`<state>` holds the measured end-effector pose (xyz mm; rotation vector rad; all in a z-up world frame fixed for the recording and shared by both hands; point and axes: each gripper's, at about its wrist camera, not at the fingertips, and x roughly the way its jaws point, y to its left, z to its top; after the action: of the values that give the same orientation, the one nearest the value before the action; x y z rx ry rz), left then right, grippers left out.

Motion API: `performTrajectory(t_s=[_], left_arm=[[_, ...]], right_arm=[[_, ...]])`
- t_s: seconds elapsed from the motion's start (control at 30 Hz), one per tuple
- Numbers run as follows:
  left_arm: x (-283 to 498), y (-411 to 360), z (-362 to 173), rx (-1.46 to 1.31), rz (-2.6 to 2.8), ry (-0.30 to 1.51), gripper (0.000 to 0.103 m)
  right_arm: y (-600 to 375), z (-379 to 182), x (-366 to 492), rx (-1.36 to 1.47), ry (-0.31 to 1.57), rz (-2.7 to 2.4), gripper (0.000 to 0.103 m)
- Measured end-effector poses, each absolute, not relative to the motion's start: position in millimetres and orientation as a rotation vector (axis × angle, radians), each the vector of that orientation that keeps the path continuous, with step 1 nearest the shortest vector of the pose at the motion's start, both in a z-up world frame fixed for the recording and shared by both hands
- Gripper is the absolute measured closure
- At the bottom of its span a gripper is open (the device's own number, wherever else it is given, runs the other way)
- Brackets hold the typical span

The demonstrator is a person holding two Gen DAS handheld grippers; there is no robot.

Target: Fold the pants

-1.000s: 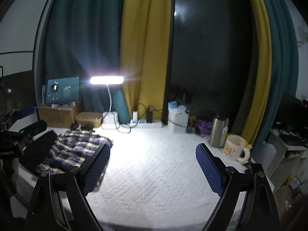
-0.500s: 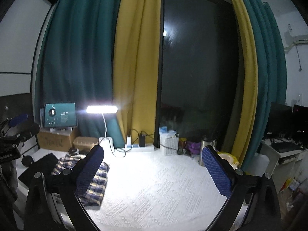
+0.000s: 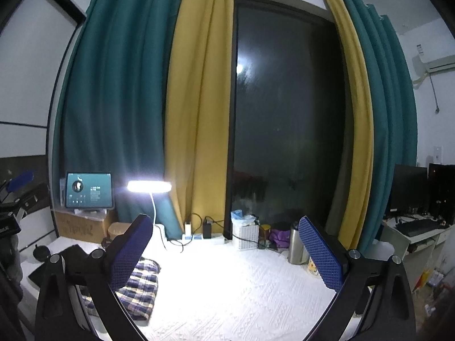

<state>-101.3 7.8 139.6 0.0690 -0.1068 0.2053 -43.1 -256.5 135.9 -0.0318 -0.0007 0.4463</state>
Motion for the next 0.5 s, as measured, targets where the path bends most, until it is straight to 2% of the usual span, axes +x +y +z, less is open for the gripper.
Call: performTrajectory(t_s=[0.5], left_arm=[[-117,13,144,0.075,0.257,-0.131,0.001]], right_arm=[[-255,158,-67,-0.023,-0.056,0.457,0.000]])
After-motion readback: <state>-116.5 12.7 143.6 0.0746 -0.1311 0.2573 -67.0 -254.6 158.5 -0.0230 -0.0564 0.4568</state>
